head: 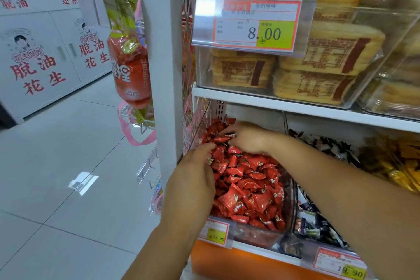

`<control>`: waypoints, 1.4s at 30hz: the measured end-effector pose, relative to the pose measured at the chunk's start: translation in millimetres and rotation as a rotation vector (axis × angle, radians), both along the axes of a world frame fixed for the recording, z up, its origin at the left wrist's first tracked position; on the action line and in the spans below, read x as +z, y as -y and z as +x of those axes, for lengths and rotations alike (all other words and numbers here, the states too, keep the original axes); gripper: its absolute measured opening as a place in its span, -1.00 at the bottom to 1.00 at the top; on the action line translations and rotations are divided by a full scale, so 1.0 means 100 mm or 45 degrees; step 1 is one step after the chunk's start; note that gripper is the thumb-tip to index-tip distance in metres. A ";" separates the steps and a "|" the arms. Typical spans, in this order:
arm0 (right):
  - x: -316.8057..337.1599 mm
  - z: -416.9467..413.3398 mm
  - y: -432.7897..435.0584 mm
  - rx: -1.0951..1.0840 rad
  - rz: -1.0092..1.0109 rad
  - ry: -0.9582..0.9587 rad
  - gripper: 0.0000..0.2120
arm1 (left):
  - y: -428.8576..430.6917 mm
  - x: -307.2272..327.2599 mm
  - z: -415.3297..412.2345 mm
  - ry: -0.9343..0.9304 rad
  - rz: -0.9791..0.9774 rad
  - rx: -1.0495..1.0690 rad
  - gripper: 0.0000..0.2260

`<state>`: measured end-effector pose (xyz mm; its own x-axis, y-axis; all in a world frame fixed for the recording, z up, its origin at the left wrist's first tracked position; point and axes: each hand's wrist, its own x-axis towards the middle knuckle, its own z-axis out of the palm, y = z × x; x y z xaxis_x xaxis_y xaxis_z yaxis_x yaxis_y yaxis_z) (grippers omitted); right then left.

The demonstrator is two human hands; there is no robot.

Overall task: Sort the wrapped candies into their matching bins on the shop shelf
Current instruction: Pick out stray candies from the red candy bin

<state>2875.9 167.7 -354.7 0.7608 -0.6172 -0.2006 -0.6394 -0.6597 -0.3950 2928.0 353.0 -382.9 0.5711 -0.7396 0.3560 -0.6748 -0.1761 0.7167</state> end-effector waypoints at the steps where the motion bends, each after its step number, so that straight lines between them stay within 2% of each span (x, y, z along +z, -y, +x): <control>1: -0.05 0.04 -0.03 0.040 -0.020 -0.050 -0.61 | 0.00 0.00 0.00 -0.001 0.007 -0.002 -0.60; 7: -0.08 0.08 -0.06 0.010 -0.044 -0.156 -0.56 | 0.00 0.00 0.01 -0.024 0.009 0.002 -0.61; 10: 0.08 -0.09 -0.02 -0.103 -0.004 -0.060 -0.60 | 0.02 0.00 0.01 -0.049 0.005 0.018 -0.63; 13: 0.20 -0.33 0.00 -0.245 0.300 0.286 -0.81 | 0.06 0.00 0.00 -0.106 -0.007 0.025 -0.63; 15: 0.25 -0.50 -0.03 -0.311 0.657 0.487 -0.85 | 0.09 0.03 -0.01 -0.178 -0.026 0.004 -0.63; 17: 0.27 -0.65 -0.09 -0.377 0.949 0.585 -0.84 | 0.13 0.06 -0.06 -0.248 -0.049 -0.026 -0.63; 19: 0.28 -0.77 -0.17 -0.409 1.091 0.650 -0.86 | 0.18 0.10 -0.14 -0.273 -0.074 -0.064 -0.63; 22: 0.24 -0.91 -0.24 -0.471 1.130 0.807 -0.80 | 0.27 0.13 -0.29 -0.301 -0.115 -0.132 -0.65; 24: 0.18 -0.95 -0.24 -0.517 0.988 0.906 -0.80 | 0.33 0.12 -0.37 -0.315 -0.118 -0.126 -0.65; 26: 0.14 -0.97 -0.21 -0.536 0.613 0.863 -0.81 | 0.39 0.11 -0.41 -0.310 -0.114 -0.106 -0.65; 28: 0.15 -0.98 -0.23 -0.525 0.384 0.862 -0.85 | 0.42 0.10 -0.42 -0.317 -0.130 -0.098 -0.64; 30: 0.15 -1.04 -0.22 -0.548 0.409 0.982 -0.81 | 0.43 0.11 -0.44 -0.348 -0.153 -0.114 -0.65; 32: 0.14 -1.15 -0.24 -0.597 0.627 1.109 -0.75 | 0.47 0.14 -0.51 -0.331 -0.182 -0.156 -0.66; 34: 0.12 -1.31 -0.26 -0.660 0.661 1.111 -0.80 | 0.55 0.16 -0.66 -0.229 -0.204 -0.215 -0.71; 36: 0.11 -1.50 -0.23 -0.733 0.536 1.079 -0.86 | 0.67 0.16 -0.84 -0.057 -0.227 -0.295 -0.78; 38: 0.12 -1.68 -0.19 -0.796 0.307 1.031 -0.88 | 0.78 0.12 -1.03 0.051 -0.184 -0.416 -0.77; 40: 0.10 -1.90 -0.14 -0.828 0.129 0.929 -0.82 | 0.84 0.08 -1.15 0.104 -0.063 -0.547 -0.71; 42: 0.06 -2.08 -0.11 -0.800 0.110 0.804 -0.68 | 0.83 0.08 -1.16 0.099 0.013 -0.605 -0.67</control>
